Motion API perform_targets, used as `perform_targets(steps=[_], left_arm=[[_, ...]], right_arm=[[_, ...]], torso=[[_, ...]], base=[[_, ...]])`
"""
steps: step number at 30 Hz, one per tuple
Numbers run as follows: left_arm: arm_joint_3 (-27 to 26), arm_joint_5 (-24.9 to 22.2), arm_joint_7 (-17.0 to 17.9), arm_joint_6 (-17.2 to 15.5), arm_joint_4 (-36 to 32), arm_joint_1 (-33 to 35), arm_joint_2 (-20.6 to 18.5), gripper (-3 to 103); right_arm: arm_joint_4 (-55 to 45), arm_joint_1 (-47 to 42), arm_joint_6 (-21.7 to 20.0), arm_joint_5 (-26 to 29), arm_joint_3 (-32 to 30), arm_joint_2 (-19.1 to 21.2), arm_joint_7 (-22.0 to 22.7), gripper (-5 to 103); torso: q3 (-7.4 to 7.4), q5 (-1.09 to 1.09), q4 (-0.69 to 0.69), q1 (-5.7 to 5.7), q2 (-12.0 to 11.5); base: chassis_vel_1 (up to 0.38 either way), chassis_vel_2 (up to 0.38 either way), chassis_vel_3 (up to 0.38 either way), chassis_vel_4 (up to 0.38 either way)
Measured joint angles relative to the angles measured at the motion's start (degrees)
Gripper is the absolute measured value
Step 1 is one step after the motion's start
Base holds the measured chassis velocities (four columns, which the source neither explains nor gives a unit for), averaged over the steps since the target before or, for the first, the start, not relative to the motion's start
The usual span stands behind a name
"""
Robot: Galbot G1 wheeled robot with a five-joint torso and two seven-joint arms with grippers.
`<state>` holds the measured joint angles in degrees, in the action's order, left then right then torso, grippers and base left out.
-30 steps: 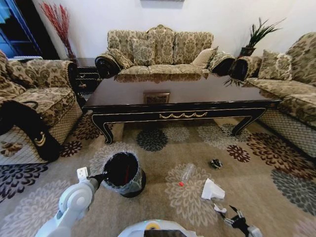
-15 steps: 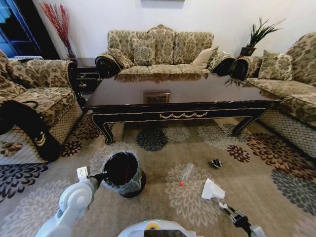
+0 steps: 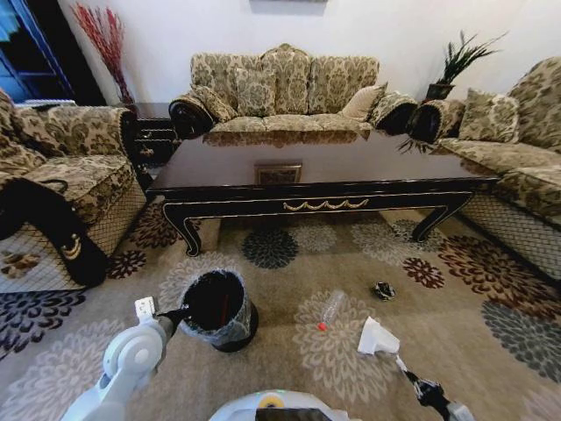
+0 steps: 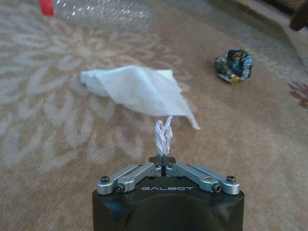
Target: Move to the front of the table and pick up the trash from the floor, then place it into the trash bin.
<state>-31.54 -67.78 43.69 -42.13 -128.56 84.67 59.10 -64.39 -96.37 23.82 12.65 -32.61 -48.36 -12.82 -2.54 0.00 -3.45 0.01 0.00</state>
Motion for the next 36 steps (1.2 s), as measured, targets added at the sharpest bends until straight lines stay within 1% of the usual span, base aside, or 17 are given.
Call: perform_targets(steps=[6,8,10,11,15,16,18,20,21,22,25,27,29,30,32,33,36], left_arm=[[2.2,0.6,0.1,0.0,-0.2,-1.1,-0.7,3],[3.6,1.1,0.2,0.0,-0.1,-2.0,-1.5,3],[6.3,1.5,0.4,0.0,0.5,-4.1,-2.8,3],[6.3,1.5,0.4,0.0,0.5,-4.1,-2.8,3],[11.0,1.4,1.3,0.0,1.3,-9.1,-5.2,3],[11.0,1.4,1.3,0.0,1.3,-9.1,-5.2,3],[13.0,1.3,1.6,0.0,1.3,-11.2,-6.4,3],[15.1,0.2,1.7,0.0,1.4,-13.5,-7.7,3],[16.4,-0.9,1.8,0.0,1.5,-14.9,-8.5,3],[16.4,-0.9,1.8,0.0,1.5,-14.9,-8.5,3],[21.0,-3.7,2.0,0.0,3.1,-20.1,-10.6,3],[23.9,-4.1,1.4,0.0,4.4,-23.0,-11.6,3],[24.4,-4.2,1.2,0.0,4.7,-23.5,-11.7,3],[26.6,-4.3,0.6,0.0,5.3,-25.8,-12.2,3],[29.0,-4.6,0.0,0.0,5.8,-28.4,-12.7,3],[29.0,-4.6,0.0,0.0,5.8,-28.4,-12.7,3],[31.7,-4.7,-0.3,0.0,6.6,-31.1,-13.1,3]], right_arm=[[-4.7,-2.4,0.4,2.1,-2.7,0.6,-0.5,0],[-8.8,-4.2,0.3,4.1,-4.0,1.1,-0.5,0],[-15.3,-6.9,-0.6,7.2,-5.7,1.8,-0.6,0],[-15.3,-6.9,-0.6,7.2,-5.7,1.8,-0.6,0],[-23.7,-8.7,-1.4,8.8,-7.5,3.4,-1.2,0],[-23.7,-8.7,-1.4,8.8,-7.5,3.4,-1.2,0],[-26.7,-8.2,-1.9,9.7,-7.6,4.9,-1.3,0],[-29.3,-7.4,-2.8,10.8,-7.5,6.3,-1.1,0],[-30.8,-7.1,-3.4,11.3,-7.5,7.2,-0.8,0],[-30.8,-7.1,-3.4,11.3,-7.5,7.2,-0.8,0],[-35.7,-5.9,-4.9,13.1,-7.3,9.4,0.0,0],[-38.7,-5.0,-5.9,14.3,-6.9,10.7,0.3,0],[-39.3,-4.8,-6.1,14.5,-6.8,10.9,0.3,0],[-41.1,-4.1,-6.7,15.1,-6.5,11.8,0.5,0],[-43.7,-2.9,-7.6,15.9,-5.9,12.9,1.0,0],[-43.7,-2.9,-7.6,15.9,-5.9,12.9,1.0,0],[-47.5,-0.4,-9.0,17.2,-4.3,14.8,1.8,0]], torso=[[0.00,0.00,0.00,0.00,0.0],[0.00,0.00,0.01,0.00,0.0],[0.00,0.00,0.02,0.00,0.0],[0.00,0.00,0.02,0.00,0.0],[0.00,-0.01,-0.01,0.00,0.0],[0.00,-0.01,-0.01,0.00,0.0],[0.00,0.00,0.00,0.00,0.0],[0.00,0.00,0.05,0.00,0.0],[0.00,0.00,0.04,0.00,0.0],[0.00,0.00,0.04,0.00,0.0],[-0.01,-0.01,-0.01,0.00,0.0],[-0.01,0.00,0.01,0.00,0.0],[-0.01,0.00,0.02,0.00,0.0],[-0.01,-0.02,0.01,0.00,0.0],[-0.01,0.00,0.00,0.00,0.0],[-0.01,0.00,0.00,0.00,0.0],[-0.01,0.00,0.00,0.00,0.0]], base=[[0.000,0.000,0.000,0.000],[0.000,0.000,0.000,0.000],[0.000,0.000,0.000,0.000],[0.000,0.000,0.000,0.000],[0.000,0.000,0.000,0.000],[0.000,0.000,0.000,0.000],[0.000,0.000,0.000,0.000],[0.000,0.000,0.000,0.000],[0.000,0.000,0.000,0.000],[0.000,0.000,0.000,0.000],[0.000,0.000,0.000,0.000],[0.000,0.000,0.000,0.000],[0.000,0.000,0.000,0.000],[0.000,0.000,0.000,0.000],[0.000,0.000,0.000,0.000],[0.000,0.000,0.000,0.000],[0.000,0.000,0.000,0.000]])
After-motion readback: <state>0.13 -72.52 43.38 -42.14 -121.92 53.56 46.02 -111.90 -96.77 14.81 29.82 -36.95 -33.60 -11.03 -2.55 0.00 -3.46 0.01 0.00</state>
